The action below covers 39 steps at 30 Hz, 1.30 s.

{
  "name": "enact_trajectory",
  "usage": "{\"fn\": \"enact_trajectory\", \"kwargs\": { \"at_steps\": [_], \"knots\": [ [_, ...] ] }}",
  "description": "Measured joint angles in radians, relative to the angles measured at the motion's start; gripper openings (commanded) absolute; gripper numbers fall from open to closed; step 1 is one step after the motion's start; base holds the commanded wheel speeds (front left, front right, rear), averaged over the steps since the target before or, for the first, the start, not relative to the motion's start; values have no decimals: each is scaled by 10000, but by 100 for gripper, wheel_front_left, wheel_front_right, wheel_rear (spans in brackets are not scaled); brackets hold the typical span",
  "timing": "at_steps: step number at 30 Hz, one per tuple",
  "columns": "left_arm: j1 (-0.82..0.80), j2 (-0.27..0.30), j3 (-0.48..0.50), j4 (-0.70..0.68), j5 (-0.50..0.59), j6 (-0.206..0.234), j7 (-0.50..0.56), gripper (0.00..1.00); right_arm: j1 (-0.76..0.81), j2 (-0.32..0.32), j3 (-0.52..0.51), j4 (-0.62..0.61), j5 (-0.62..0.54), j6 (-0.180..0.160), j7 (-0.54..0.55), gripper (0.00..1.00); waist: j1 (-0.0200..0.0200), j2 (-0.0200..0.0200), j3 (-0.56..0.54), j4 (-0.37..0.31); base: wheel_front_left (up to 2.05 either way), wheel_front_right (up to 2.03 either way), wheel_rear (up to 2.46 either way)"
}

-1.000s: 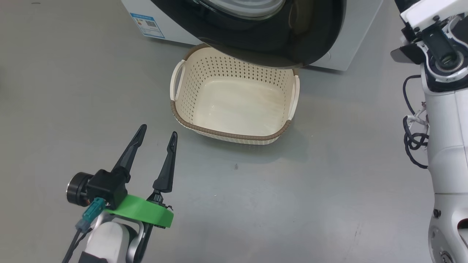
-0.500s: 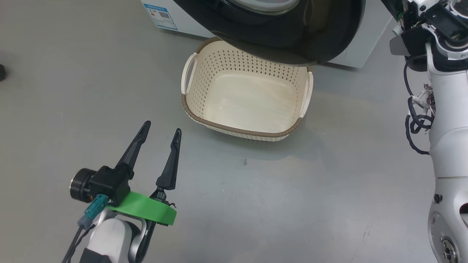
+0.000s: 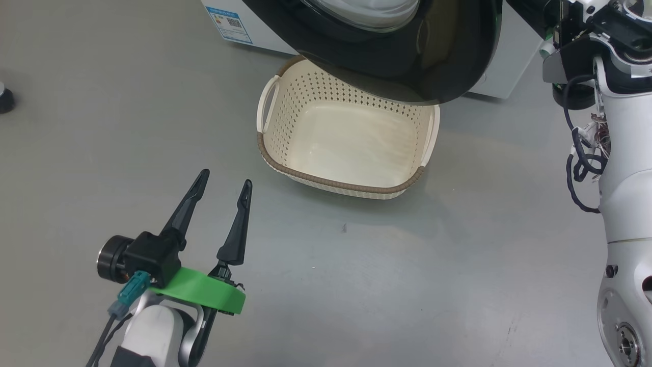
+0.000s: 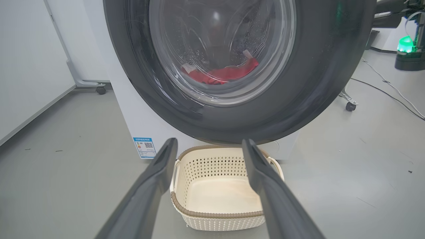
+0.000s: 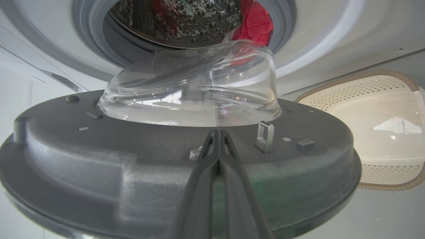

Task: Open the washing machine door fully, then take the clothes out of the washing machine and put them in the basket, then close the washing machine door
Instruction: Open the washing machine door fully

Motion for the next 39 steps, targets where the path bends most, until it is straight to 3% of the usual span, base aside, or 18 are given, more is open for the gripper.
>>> {"fn": "enact_trajectory", "kwargs": {
  "at_steps": [20, 39],
  "knots": [
    [-1, 0, -36, 174, -40, 15, 0, 100, 453, 194, -353, 863, 817, -81, 721, 0, 0, 0, -542, 192, 0, 0, 0],
    [251, 2, -50, 242, -42, 151, 0, 100, 1183, 416, 184, 1340, 1457, -90, 1394, 0, 0, 0, -1153, 335, 0, 0, 0]
  ]
}}
